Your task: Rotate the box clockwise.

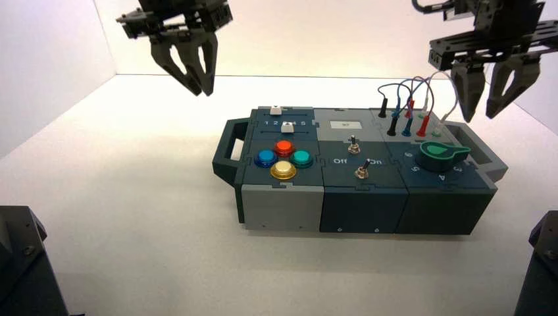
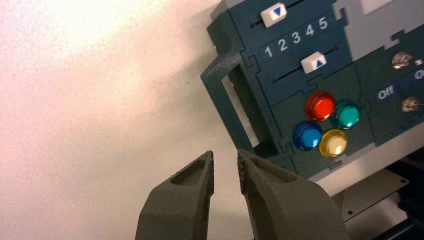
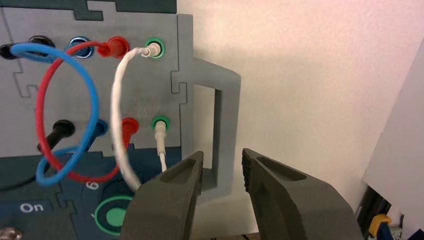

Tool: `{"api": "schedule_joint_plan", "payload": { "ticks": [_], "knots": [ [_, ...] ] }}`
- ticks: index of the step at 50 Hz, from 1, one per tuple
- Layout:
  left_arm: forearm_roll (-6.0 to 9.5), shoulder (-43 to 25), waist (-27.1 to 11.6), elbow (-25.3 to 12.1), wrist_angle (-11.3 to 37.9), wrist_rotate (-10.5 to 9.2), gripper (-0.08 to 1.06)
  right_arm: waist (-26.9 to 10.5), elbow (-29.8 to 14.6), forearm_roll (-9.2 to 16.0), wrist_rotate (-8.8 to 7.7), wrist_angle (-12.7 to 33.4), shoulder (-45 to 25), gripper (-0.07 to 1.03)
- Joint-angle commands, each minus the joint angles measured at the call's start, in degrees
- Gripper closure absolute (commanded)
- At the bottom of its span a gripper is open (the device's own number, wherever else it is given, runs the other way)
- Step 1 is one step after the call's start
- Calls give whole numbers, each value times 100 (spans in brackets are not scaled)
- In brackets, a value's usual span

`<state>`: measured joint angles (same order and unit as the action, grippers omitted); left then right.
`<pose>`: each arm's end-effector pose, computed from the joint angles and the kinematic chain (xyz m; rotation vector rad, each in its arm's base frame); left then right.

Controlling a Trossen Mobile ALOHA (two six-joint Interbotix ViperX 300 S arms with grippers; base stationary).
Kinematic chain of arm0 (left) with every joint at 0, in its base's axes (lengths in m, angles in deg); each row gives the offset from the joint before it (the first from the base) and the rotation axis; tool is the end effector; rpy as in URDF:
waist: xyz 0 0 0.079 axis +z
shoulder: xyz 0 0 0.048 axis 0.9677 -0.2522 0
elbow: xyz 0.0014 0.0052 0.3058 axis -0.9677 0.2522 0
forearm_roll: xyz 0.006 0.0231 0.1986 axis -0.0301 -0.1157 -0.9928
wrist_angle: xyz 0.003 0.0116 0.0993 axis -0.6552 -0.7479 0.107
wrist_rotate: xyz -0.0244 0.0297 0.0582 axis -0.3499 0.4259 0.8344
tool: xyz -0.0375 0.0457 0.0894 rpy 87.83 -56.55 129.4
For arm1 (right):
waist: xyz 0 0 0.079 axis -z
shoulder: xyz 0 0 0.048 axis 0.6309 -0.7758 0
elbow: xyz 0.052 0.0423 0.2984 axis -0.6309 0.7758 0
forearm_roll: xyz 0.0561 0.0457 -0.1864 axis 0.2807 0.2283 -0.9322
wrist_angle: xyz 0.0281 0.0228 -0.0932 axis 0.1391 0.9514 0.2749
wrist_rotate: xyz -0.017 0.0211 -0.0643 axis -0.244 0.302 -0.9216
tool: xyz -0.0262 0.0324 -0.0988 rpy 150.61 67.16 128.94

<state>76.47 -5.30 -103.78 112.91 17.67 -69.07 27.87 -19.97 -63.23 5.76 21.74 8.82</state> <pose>0.2534 -0.1702 0.0858 0.2210 1.4370 -0.5273 0.2470 0.0151 0.0657 -0.1297 1.5537 -0.1715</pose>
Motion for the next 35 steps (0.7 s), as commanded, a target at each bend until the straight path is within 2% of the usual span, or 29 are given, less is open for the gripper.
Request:
{"api": "schedule_joint_plan", "payload": {
  "ticks": [1,13,26,35],
  "knots": [
    [9,-62,-35,-202,-9,44,69,9,-149,9,18,-79,-26,53],
    [9,-334,-62,-378,70,149,69,9,-167,0,9,-97,-272,53],
    [9,-791,-237,-492,220,158,69,18,-158,0,9,-193,-404,53],
    [9,-1116,-264,-510,229,193,60,9,-211,0,0,-193,-387,53]
  ]
}}
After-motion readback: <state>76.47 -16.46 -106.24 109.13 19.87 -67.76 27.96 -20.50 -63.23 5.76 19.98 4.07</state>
